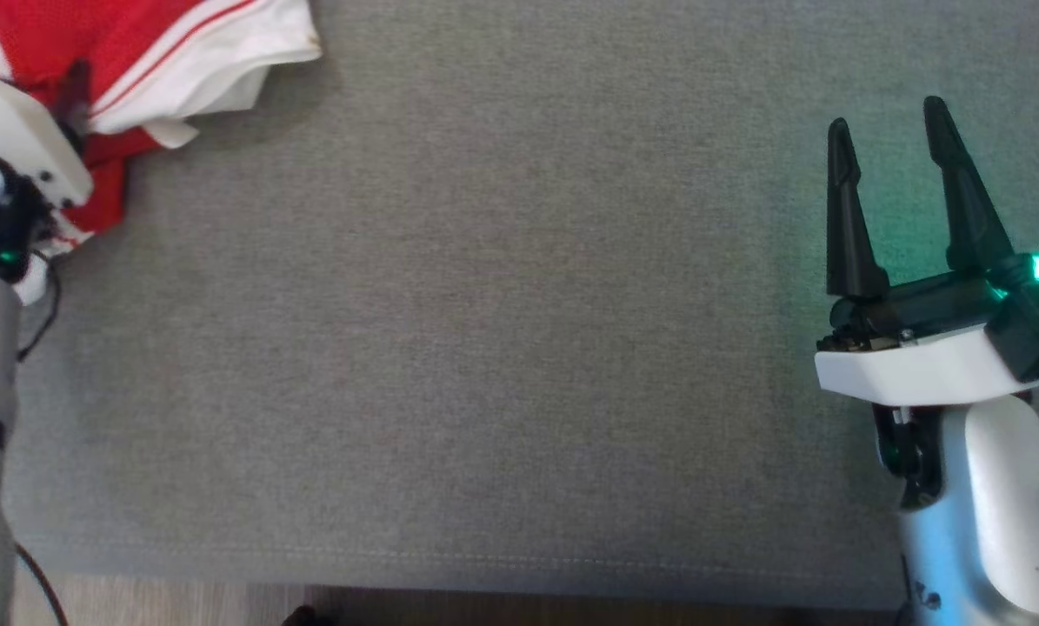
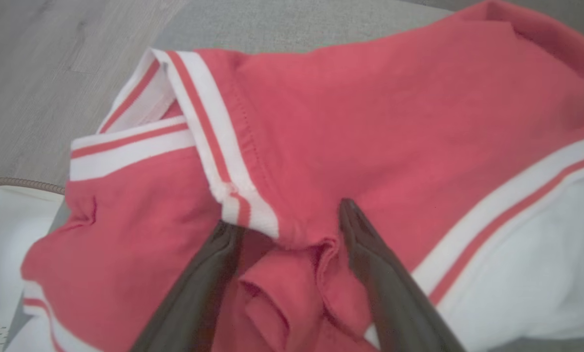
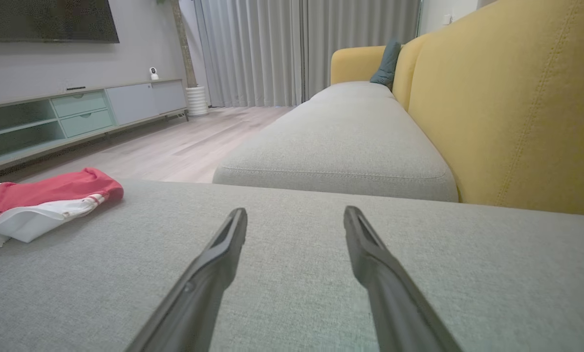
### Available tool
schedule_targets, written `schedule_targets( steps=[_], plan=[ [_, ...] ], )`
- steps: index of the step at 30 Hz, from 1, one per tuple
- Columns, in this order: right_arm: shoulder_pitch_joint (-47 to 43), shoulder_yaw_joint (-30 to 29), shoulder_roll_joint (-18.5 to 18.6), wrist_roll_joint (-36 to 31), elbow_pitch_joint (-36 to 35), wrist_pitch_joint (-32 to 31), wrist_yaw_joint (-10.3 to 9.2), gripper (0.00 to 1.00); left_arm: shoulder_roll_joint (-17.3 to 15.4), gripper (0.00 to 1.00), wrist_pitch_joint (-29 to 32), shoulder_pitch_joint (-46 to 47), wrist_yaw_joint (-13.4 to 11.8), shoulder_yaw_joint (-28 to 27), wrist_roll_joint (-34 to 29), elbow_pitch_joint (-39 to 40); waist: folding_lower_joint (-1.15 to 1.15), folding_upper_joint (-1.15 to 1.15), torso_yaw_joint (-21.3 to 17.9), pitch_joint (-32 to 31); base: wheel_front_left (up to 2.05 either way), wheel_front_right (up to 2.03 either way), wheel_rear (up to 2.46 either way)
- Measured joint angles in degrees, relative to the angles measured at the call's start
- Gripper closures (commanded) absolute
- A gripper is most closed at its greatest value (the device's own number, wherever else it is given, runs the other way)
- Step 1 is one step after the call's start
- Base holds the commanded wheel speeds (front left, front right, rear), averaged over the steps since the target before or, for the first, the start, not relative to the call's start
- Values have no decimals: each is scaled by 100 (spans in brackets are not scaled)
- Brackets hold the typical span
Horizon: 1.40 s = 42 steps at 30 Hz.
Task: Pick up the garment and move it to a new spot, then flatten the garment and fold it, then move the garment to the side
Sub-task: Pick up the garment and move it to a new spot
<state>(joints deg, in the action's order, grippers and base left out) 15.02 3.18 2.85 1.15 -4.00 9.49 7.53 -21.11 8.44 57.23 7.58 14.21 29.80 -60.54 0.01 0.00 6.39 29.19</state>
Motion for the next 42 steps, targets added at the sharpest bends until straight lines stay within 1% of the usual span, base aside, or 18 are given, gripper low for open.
schedule_targets(
  steps=[2, 3, 4, 5, 7, 13, 17, 20, 23, 28, 31, 33, 37, 42],
  plan=[
    [11, 0, 0, 36, -1, 1, 0, 0, -41, 0, 0, 136, 0, 8, 45, -156, 0, 0, -60, 64, 0, 0, 0],
    [11, 0, 0, 36, -1, 1, 0, 0, -41, 36, 0, 136, 0, 8, 45, -156, 0, 0, -60, 64, 0, 0, 0],
    [19, 1, 0, 36, -1, 2, 0, 0, -47, 36, 0, 201, 0, 23, 86, -225, 0, 0, -84, 89, 0, 0, 0],
    [30, 2, 0, 36, -1, 8, 0, 0, -47, 100, -2, 241, 0, 37, 130, -269, 0, 0, -105, 108, 0, 0, 0],
    [75, 2, 0, 37, 22, 10, 0, 0, -47, 100, -110, 287, 0, 105, 186, -303, 0, 0, -139, 119, 0, 0, 0],
    [90, -3, 0, 142, 254, 114, 0, 0, -35, 100, -968, 292, 0, 323, 315, -220, -1, 0, -150, -103, 0, 0, 0],
    [88, 3, 0, 201, 425, 208, 0, 0, -37, 100, -1503, 292, 0, 498, 420, 54, -1, 0, -139, -386, 0, 0, 0],
    [80, 19, 0, 323, 559, 265, 0, 0, -36, 100, -1761, 288, 0, 604, 555, 230, -1, 0, -145, -638, 0, 0, 0],
    [58, 21, 0, 443, 737, 336, 0, 0, -41, 100, -1961, 276, -1, 765, 765, 623, -1, 0, -167, -979, 0, 0, 0],
    [-104, -85, -3, 553, 951, 421, 0, 0, 49, 100, -2022, 185, -1, 921, 1124, 1394, -1, 0, -202, -1400, 0, 0, 0],
    [-195, -220, -3, 638, 1079, 452, 0, 0, 214, 100, -2011, -1, -1, 943, 1288, 1852, -1, 0, -229, -1648, 0, 0, 0],
    [-195, -309, -4, 667, 1118, 472, 0, 0, 359, 100, -1915, -110, -47, 950, 1384, 2180, -1, 0, -251, -1800, 0, 0, 0],
    [-196, -409, -5, 705, 1206, 485, 0, 0, 639, 100, -1644, -233, -264, 1035, 1562, 3006, -1, 0, -324, -2051, 0, 0, 0],
    [-194, -641, -9, 795, 1220, 500, 0, 0, 1127, 100, -1317, -380, -736, 1133, 1812, 4043, -1, 1, -494, -2224, 0, 0, 0]
  ],
)
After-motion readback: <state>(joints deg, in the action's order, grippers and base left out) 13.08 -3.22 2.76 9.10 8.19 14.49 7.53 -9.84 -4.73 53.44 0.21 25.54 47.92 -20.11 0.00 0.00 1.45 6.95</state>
